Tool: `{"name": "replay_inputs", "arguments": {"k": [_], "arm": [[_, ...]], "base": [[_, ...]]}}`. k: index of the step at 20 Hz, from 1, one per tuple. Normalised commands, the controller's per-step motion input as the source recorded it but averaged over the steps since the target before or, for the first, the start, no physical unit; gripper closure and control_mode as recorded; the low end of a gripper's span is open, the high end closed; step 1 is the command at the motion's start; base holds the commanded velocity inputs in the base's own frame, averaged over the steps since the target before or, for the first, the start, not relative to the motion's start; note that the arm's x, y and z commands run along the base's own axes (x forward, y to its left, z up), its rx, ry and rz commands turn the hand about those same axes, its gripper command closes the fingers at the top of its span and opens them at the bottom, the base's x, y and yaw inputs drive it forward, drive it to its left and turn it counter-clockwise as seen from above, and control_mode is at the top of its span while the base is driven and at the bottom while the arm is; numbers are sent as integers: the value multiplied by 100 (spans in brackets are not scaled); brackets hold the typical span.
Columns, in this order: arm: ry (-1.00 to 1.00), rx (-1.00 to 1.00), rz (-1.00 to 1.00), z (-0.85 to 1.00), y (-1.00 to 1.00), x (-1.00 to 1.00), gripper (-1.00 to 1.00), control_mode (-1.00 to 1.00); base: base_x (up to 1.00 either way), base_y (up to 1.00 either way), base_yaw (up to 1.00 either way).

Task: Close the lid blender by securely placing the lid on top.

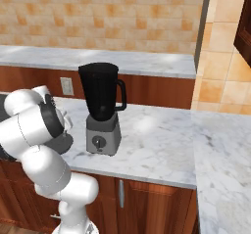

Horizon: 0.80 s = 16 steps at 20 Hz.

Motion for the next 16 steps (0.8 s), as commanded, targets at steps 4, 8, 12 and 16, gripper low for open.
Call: {"name": "replay_inputs", "arguments": {"k": [4,8,12,16], "arm": [[-1,3,-2,-12,0,0,-100,-100],[-3,2,-1,-14,0,0,-100,-100],[-5,3,-1,-13,0,0,-100,-100],[-7,1,-1,-15,8,0,-100,-100]], "base": [[0,0,0],[0,0,0],[0,0,0],[0,0,0]]}}
